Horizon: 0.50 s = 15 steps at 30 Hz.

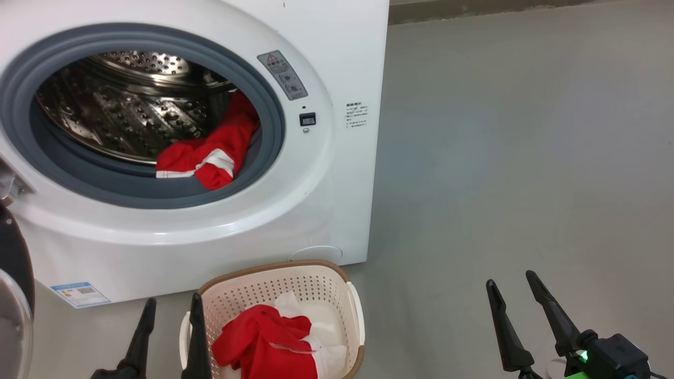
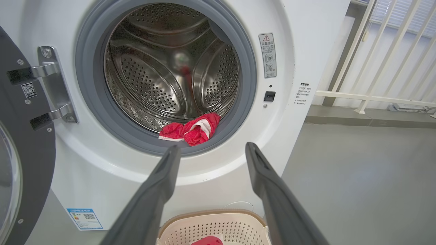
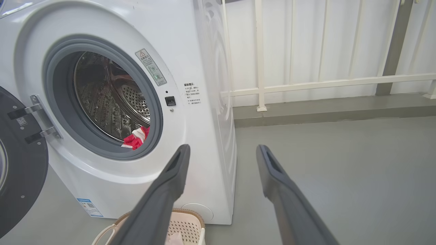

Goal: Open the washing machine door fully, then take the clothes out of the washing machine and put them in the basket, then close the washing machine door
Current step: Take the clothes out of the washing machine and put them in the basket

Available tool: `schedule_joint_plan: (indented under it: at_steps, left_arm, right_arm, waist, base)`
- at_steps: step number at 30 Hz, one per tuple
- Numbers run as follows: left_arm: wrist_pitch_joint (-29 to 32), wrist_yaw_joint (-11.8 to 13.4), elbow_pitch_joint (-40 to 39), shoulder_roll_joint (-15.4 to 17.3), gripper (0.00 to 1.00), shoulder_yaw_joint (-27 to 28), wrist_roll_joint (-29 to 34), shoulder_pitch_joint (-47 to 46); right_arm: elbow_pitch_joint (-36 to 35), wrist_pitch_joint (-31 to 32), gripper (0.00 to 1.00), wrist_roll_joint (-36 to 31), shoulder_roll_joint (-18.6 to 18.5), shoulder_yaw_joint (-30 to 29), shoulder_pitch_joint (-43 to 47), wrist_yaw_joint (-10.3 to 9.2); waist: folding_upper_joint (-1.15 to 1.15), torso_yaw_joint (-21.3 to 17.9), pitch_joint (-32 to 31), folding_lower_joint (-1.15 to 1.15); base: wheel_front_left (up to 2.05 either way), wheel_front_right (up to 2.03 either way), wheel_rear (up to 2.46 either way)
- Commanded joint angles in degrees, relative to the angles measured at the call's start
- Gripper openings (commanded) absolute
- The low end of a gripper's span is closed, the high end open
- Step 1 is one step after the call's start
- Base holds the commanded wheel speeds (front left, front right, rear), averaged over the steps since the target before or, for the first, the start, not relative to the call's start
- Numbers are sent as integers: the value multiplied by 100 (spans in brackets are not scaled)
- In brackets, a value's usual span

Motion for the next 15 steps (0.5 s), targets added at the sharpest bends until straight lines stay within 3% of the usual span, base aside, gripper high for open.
schedule_joint_plan:
  at_steps: [1, 15]
  left_arm:
    - [-56, 42, -139, 64, 100, 186, 65, -143]
    - [-27, -26, 67, 134, 100, 114, 101, -695]
  right_arm:
    - [-171, -1, 100, -3, -22, 117, -55, 9]
    - [-189, -17, 100, 21, -22, 153, -214, 9]
  waist:
    - [0, -23, 50, 0]
    - [0, -72, 495, 0]
  base:
    - [0, 0, 0]
    - [0, 0, 0]
